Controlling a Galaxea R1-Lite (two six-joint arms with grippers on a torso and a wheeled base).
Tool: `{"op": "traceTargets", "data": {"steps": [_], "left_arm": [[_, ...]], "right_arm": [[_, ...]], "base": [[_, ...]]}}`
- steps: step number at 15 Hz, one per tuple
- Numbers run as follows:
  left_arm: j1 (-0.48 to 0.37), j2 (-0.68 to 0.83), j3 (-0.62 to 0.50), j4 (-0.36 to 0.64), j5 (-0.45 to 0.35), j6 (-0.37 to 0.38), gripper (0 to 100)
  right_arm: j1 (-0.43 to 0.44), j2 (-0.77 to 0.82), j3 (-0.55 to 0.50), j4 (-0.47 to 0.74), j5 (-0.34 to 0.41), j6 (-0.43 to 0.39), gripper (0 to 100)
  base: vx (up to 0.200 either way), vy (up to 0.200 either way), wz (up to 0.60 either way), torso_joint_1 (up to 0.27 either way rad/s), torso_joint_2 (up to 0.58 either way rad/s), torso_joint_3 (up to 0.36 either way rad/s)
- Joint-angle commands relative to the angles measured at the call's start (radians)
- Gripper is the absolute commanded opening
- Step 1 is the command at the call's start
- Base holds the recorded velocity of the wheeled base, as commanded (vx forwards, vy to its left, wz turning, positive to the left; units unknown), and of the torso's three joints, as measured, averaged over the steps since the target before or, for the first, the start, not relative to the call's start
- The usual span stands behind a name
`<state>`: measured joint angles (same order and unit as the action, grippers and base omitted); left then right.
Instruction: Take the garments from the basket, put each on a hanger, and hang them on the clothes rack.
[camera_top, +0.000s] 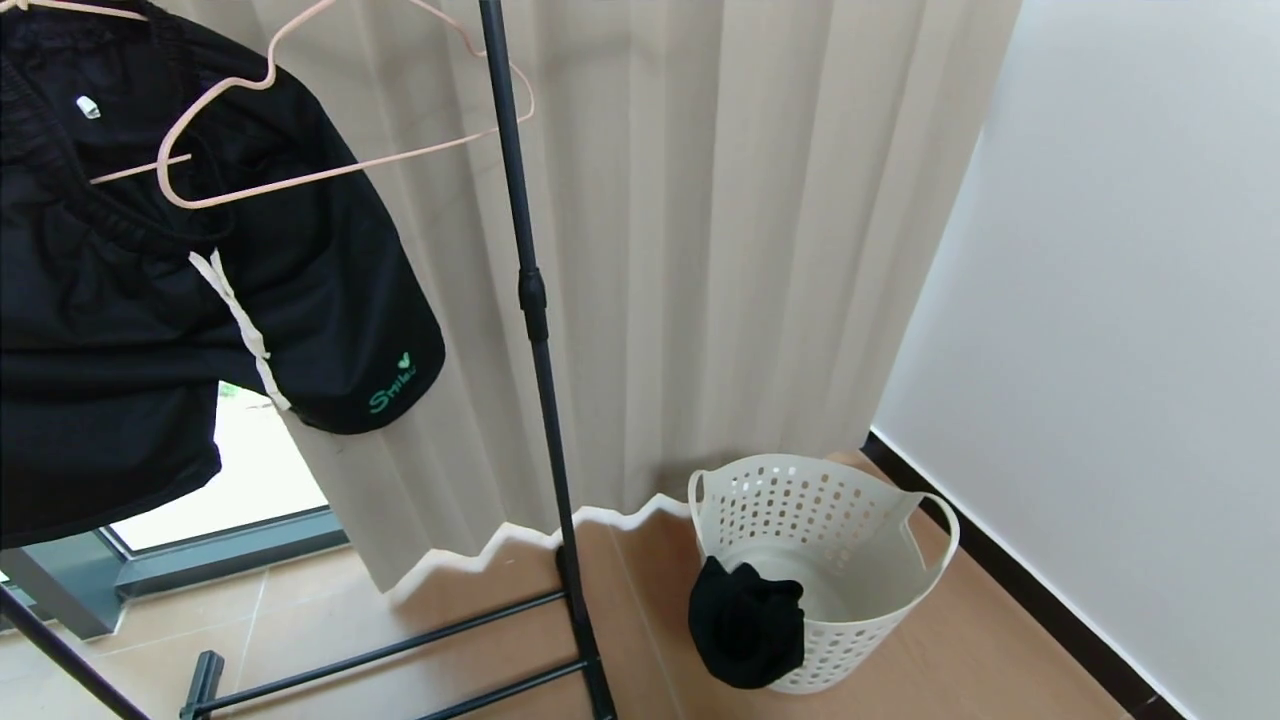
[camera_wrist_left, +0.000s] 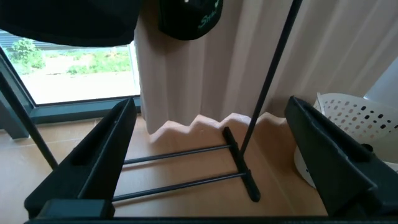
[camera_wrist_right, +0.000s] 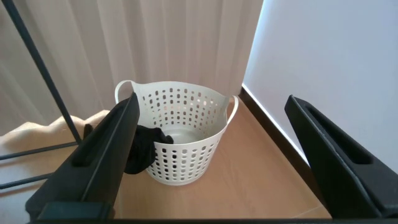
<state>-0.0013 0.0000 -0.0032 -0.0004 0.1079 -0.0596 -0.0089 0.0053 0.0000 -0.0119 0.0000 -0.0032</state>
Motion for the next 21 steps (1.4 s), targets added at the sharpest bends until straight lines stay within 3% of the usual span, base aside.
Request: {"op": "traceTargets", "data": {"steps": [1,7,14,21], "left_arm": [[0.0,0.002,-0.001,0.002,0.0,0.0,100],[0.0,0.002,-0.001,0.002,0.001,0.0,100],[0.0,0.002,-0.001,0.002,0.0,0.0,100],[0.0,0.002,-0.001,0.003,0.0,0.003,100]], "right_arm": [[0.0,0.001,0.0,0.0,0.0,0.0,100],[0.0,0.001,0.0,0.0,0.0,-0.001,100],[0.0,0.001,0.0,0.0,0.0,-0.001,100],[0.0,0.001,0.0,0.0,0.0,-0.001,100]], "base": [[0.0,0.0,0.0,0.0,0.0,0.0],[0.0,0.0,0.0,0.0,0.0,0.0],[0.0,0.0,0.0,-0.011,0.26,0.25],[0.0,0.0,0.0,0.004,0.02,-0.137]]}}
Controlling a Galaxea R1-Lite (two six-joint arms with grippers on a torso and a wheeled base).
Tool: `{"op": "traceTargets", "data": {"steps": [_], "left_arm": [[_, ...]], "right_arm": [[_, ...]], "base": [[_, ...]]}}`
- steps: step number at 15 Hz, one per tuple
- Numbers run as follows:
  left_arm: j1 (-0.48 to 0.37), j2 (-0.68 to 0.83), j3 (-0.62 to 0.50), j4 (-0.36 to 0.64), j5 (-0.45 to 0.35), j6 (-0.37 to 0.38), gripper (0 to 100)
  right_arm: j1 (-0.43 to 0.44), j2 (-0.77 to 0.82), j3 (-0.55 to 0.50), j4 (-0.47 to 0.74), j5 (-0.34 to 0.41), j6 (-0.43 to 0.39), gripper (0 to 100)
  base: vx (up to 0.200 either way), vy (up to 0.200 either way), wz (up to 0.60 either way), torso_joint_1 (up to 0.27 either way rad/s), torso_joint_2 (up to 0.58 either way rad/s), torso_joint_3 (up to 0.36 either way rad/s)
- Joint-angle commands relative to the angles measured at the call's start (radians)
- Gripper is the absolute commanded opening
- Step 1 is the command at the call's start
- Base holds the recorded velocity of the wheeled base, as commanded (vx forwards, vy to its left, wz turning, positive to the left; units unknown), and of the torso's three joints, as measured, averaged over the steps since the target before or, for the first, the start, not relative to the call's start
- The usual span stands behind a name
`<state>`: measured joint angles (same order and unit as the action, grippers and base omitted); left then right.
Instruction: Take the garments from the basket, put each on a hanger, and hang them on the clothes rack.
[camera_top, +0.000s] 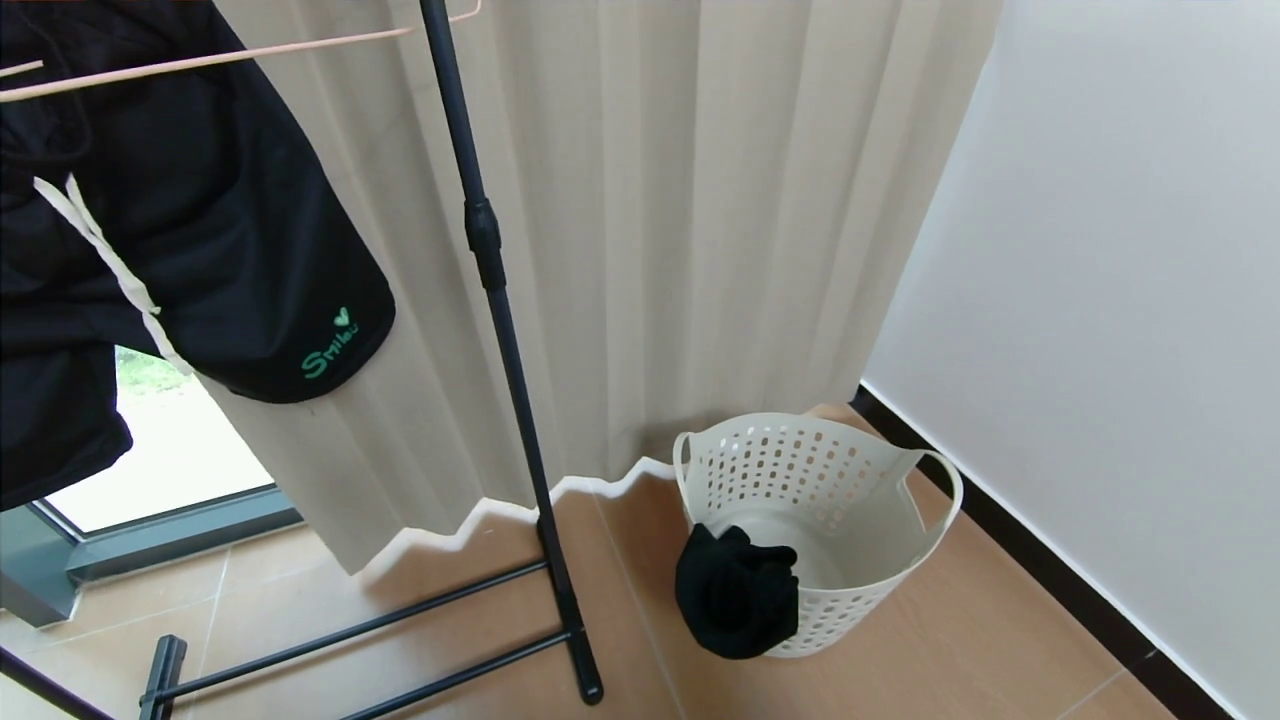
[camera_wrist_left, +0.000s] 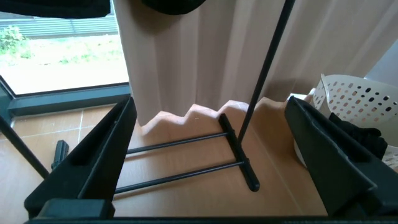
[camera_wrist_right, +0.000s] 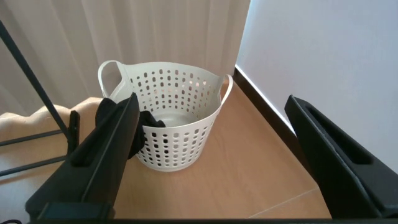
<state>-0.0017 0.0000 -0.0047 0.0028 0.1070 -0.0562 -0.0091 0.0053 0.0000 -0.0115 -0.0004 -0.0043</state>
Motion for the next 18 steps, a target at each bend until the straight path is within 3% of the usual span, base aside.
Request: {"op": "traceTargets", "data": {"steps": [1,18], "left_arm": [[0.0,0.002,0.0,0.0,0.0,-0.001,100],[0.0,0.002,0.0,0.0,0.0,-0.001,100]], "right_arm": [[0.0,0.001,0.0,-0.001,0.0,0.0,100],[0.0,0.001,0.0,-0.001,0.0,0.0,100]], "base": [[0.0,0.0,0.0,0.007,0.0,-0.207],[0.0,0.0,0.0,0.004,0.0,-0.197]]}}
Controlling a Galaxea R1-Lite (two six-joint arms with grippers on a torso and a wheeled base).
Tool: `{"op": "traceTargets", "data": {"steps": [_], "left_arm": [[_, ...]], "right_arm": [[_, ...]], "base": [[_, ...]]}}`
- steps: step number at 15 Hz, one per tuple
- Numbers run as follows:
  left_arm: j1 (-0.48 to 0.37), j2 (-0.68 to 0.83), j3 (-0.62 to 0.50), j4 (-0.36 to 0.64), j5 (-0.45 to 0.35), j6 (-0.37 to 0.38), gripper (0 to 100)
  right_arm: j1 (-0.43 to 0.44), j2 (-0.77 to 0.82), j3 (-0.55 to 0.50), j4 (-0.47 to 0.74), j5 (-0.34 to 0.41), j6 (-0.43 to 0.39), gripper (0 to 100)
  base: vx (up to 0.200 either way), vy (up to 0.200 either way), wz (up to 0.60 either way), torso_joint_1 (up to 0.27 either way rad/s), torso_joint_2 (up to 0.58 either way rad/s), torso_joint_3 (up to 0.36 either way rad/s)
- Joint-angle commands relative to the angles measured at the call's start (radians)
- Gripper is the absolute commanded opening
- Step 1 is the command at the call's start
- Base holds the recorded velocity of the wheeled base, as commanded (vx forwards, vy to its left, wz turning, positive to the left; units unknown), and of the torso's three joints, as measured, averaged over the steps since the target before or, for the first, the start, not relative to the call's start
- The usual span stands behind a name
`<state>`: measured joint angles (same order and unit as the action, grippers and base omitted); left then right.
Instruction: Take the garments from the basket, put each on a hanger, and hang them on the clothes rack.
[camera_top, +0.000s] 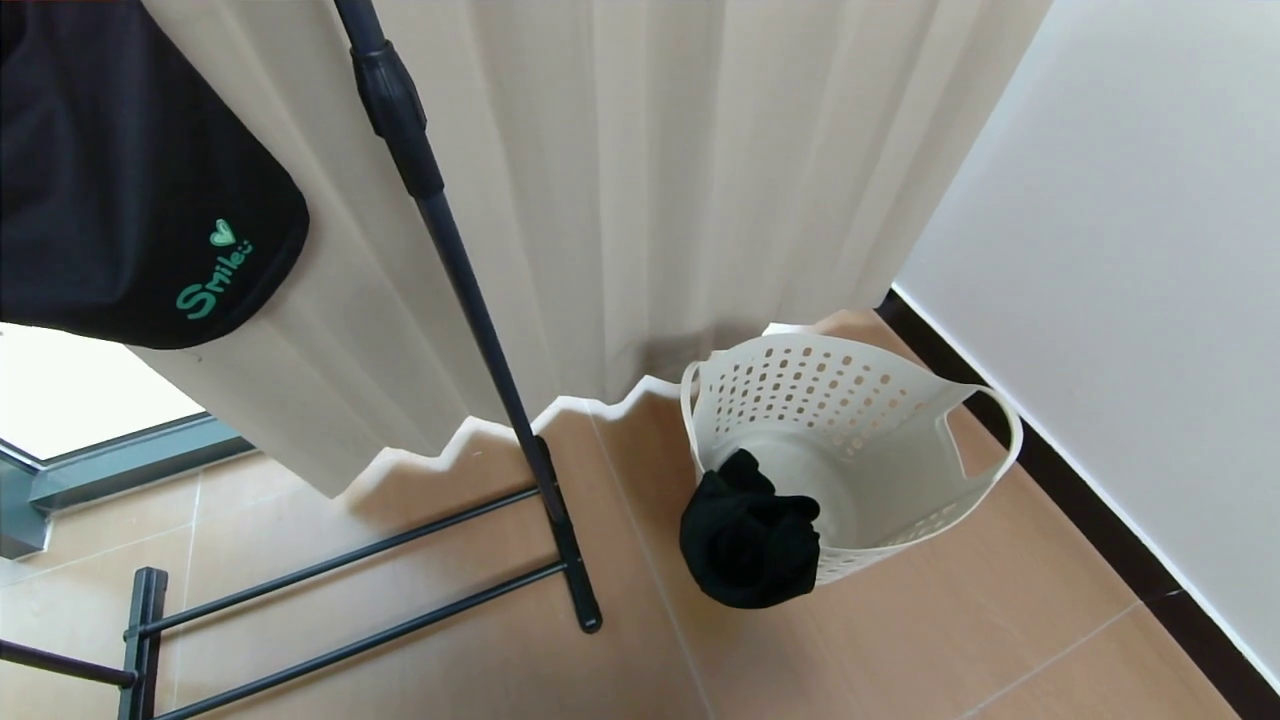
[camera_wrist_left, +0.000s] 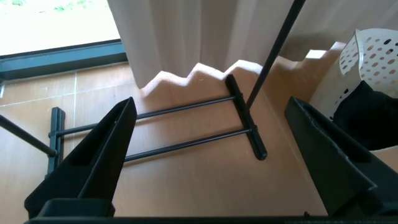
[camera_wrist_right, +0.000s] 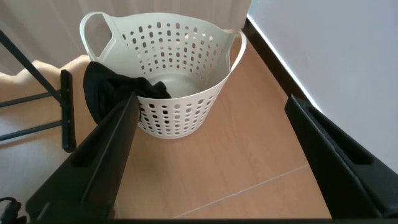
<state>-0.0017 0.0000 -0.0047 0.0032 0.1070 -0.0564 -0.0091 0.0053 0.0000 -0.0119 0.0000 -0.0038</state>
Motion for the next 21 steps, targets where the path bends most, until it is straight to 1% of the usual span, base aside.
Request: {"op": "traceTargets", "data": {"steps": [1,10,13,16,18,20,21], "left_arm": [[0.0,0.002,0.0,0.0,0.0,0.0,100],[0.0,0.002,0.0,-0.002,0.0,0.0,100],[0.0,0.002,0.002,-0.003,0.002,0.001,100],[0.0,0.002,0.002,-0.005,0.003,0.0,100],[0.0,0.002,0.002,-0.005,0.003,0.0,100],[0.0,0.002,0.002,-0.005,0.003,0.0,100],[0.0,0.002,0.002,-0.005,0.003,0.0,100]], "right_arm": [[0.0,0.001,0.0,0.0,0.0,-0.001,100],[0.0,0.001,0.0,0.0,0.002,-0.001,100],[0.0,0.001,0.0,0.0,0.002,0.002,100],[-0.002,0.015,0.0,0.007,0.0,-0.024,100],[0.014,0.166,-0.057,0.018,0.003,-0.024,100],[0.094,0.461,-0.152,0.012,0.003,-0.024,100],[0.124,0.573,-0.192,0.01,0.0,-0.025,100]], "base": [[0.0,0.0,0.0,0.002,0.0,-0.198],[0.0,0.0,0.0,0.001,0.0,-0.19],[0.0,0.0,0.0,0.0,0.0,-0.05],[0.0,0.0,0.0,0.0,0.0,0.0],[0.0,0.0,0.0,0.0,0.0,0.0],[0.0,0.0,0.0,0.0,0.0,0.0],[0.0,0.0,0.0,0.0,0.0,0.0]]}}
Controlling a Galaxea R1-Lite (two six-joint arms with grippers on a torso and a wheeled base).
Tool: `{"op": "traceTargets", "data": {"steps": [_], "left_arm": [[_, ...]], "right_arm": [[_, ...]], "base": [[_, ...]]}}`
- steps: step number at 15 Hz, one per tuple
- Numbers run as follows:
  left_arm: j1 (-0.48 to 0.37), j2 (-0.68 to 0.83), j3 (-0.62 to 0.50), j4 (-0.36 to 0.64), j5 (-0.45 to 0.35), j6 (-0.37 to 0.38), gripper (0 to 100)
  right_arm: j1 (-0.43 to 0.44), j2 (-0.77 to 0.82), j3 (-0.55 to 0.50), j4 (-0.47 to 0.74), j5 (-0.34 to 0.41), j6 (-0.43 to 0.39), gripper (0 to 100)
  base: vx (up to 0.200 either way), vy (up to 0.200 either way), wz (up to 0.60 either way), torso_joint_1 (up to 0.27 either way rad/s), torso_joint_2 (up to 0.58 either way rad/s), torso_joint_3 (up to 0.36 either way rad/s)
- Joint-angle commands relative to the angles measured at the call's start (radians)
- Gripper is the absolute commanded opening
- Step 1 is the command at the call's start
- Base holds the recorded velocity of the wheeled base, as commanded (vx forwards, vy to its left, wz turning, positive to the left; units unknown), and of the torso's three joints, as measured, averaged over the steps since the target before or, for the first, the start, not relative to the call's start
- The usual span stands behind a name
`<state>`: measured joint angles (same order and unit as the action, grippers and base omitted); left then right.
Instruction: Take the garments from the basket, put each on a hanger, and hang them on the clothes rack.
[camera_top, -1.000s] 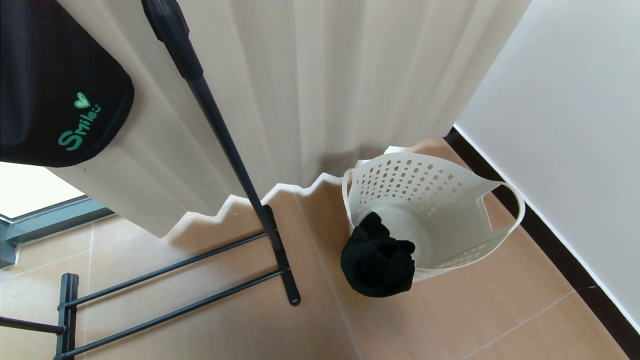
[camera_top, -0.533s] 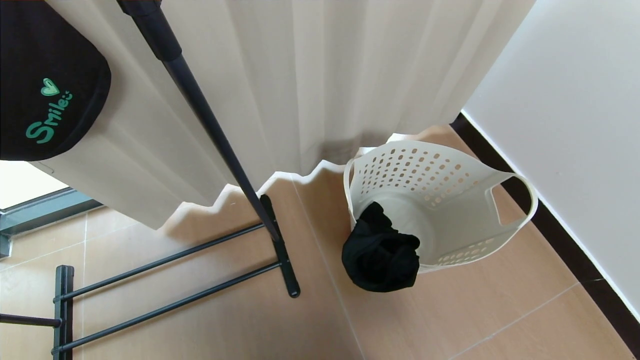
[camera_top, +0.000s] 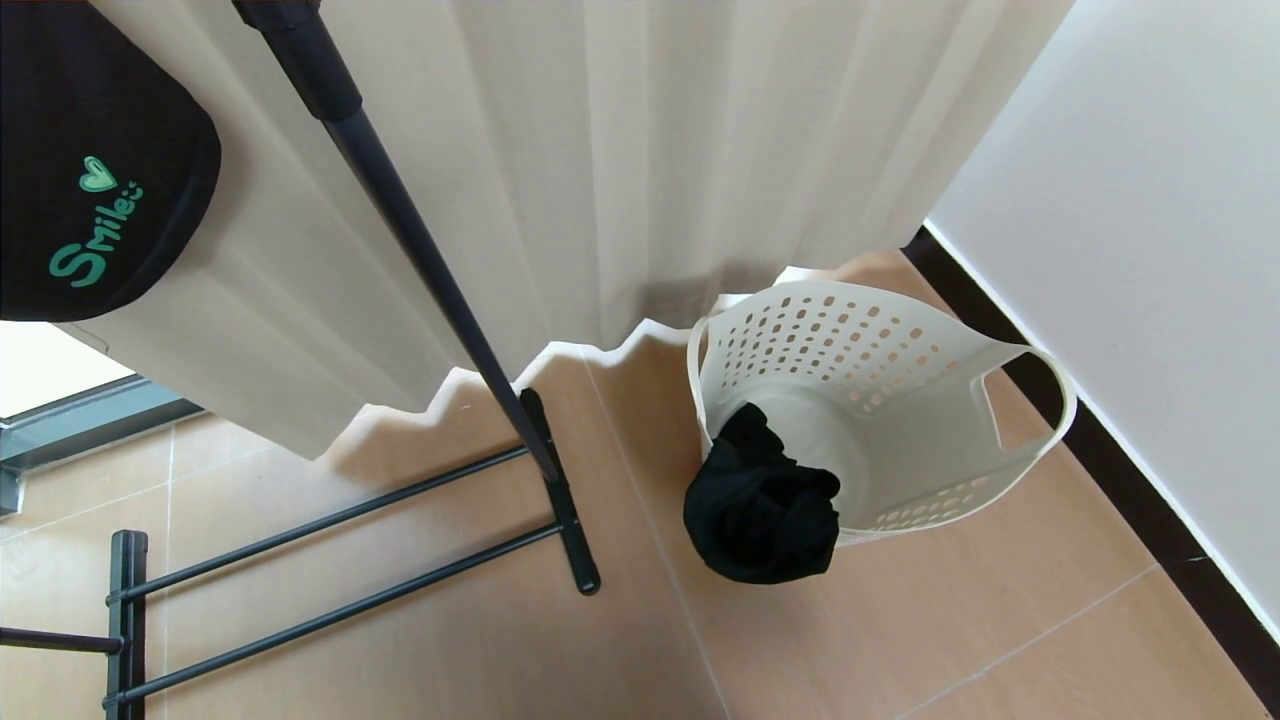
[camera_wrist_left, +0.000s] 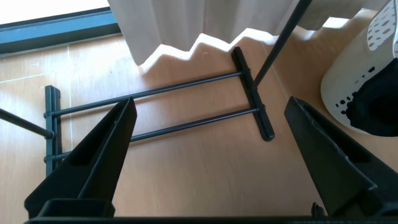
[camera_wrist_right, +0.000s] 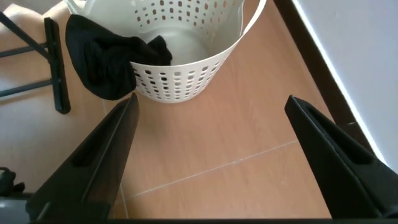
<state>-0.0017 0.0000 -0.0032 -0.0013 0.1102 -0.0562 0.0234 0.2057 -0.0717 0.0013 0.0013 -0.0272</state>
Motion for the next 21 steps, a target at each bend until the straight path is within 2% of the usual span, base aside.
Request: {"op": "traceTargets", "data": {"steps": [1,2,4,5,7,8,10,12,13,15,17,20,21], "left_arm": [[0.0,0.002,0.0,0.0,0.0,-0.001,100],[0.0,0.002,0.0,0.0,0.0,-0.002,100],[0.0,0.002,0.0,0.0,0.0,-0.001,100],[0.0,0.002,0.0,0.0,0.0,-0.001,100],[0.0,0.002,0.0,0.0,0.0,-0.002,100],[0.0,0.002,0.0,0.0,0.0,-0.001,100],[0.0,0.002,0.0,0.0,0.0,-0.001,100],[0.0,0.002,0.0,0.0,0.0,-0.001,100],[0.0,0.002,0.0,0.0,0.0,-0.001,100],[0.0,0.002,0.0,0.0,0.0,-0.001,100],[0.0,0.002,0.0,0.0,0.0,-0.001,100],[0.0,0.002,0.0,0.0,0.0,-0.001,100],[0.0,0.002,0.0,0.0,0.0,-0.001,100]], "right_arm": [[0.092,0.373,-0.12,-0.003,-0.001,-0.002,100],[0.138,0.61,-0.229,-0.001,0.002,-0.088,100],[0.138,0.807,-0.352,-0.001,0.009,-0.238,100],[0.138,0.868,-0.398,-0.001,0.028,-0.295,100],[0.132,1.072,-0.546,0.006,0.112,-0.566,100],[0.133,1.166,-0.616,0.011,0.117,-0.668,100],[0.144,1.288,-0.711,0.011,0.115,-0.8,100],[0.161,1.422,-0.843,0.008,0.115,-1.014,100],[0.188,1.456,-0.879,0.008,0.112,-1.053,100],[0.25,1.528,-0.945,0.006,0.085,-1.074,100],[0.32,1.627,-1.022,-0.001,-0.029,-1.079,100],[0.354,1.745,-1.099,-0.001,-0.145,-1.083,100],[0.354,1.745,-1.099,-0.001,-0.145,-1.083,100]], "base": [[0.0,0.0,0.0,0.0,0.0,0.0],[0.0,0.0,0.0,0.0,0.0,0.0],[0.0,0.0,0.0,0.0,0.0,0.0],[0.0,0.0,0.0,0.0,0.0,0.0],[0.0,0.0,0.0,0.0,0.0,0.0],[0.0,0.0,0.0,0.0,0.0,0.0],[0.0,0.0,0.0,0.0,0.0,0.0],[0.0,0.0,0.0,0.0,0.0,0.0],[0.0,0.0,0.0,0.0,0.0,0.0],[0.0,0.0,0.0,0.0,0.0,0.0],[0.0,0.0,0.0,0.0,0.0,0.0],[0.0,0.0,0.0,0.0,0.0,0.0],[0.0,0.0,0.0,0.0,0.0,0.0]]}}
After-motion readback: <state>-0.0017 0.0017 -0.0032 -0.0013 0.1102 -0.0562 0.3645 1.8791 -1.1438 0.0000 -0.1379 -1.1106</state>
